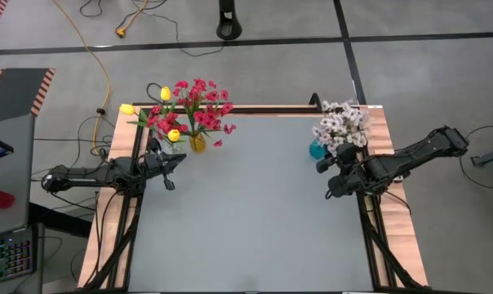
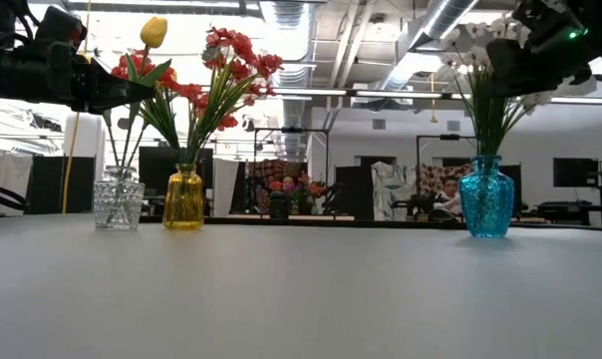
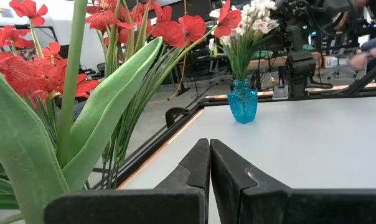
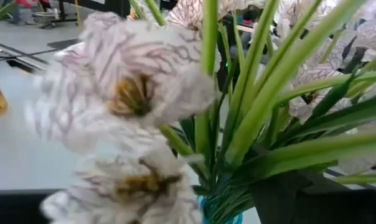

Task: Sort flowers into vase by color
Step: Put the white flowers into the blue vase

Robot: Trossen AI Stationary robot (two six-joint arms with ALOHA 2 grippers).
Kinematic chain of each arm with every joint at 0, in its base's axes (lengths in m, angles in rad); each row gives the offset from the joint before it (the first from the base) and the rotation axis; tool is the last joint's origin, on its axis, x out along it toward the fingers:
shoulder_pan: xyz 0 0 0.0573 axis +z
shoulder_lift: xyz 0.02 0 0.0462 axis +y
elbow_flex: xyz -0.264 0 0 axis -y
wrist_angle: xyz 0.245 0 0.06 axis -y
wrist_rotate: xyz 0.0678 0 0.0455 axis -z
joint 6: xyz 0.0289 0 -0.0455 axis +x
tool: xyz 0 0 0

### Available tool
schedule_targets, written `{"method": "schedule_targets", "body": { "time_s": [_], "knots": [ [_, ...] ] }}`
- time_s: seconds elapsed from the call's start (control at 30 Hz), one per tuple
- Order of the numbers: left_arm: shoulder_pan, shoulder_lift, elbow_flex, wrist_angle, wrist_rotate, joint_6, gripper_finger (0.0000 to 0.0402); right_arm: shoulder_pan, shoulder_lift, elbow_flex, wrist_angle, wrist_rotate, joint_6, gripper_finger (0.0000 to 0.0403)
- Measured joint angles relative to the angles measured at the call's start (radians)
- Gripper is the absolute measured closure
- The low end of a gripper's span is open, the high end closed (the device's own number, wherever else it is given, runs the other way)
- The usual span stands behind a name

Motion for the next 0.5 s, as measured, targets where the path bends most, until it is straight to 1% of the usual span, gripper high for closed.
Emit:
{"method": "schedule_targets", "body": {
  "time_s": [0.07,0.2,0.37,0.5],
  "knots": [
    [0.000,0.000,0.000,0.000,0.000,0.000,0.0401,-0.004,0.000,0.000,0.000,-0.016,-0.001,0.0200],
    [0.000,0.000,0.000,0.000,0.000,0.000,0.0401,0.008,0.000,0.012,-0.016,-0.087,-0.011,0.0200],
    [0.000,0.000,0.000,0.000,0.000,0.000,0.0401,0.029,-0.005,0.067,-0.024,-0.140,-0.128,0.0200],
    [0.000,0.000,0.000,0.000,0.000,-0.001,0.0401,0.039,-0.035,0.121,-0.024,-0.222,-0.223,0.0200]
  ]
}}
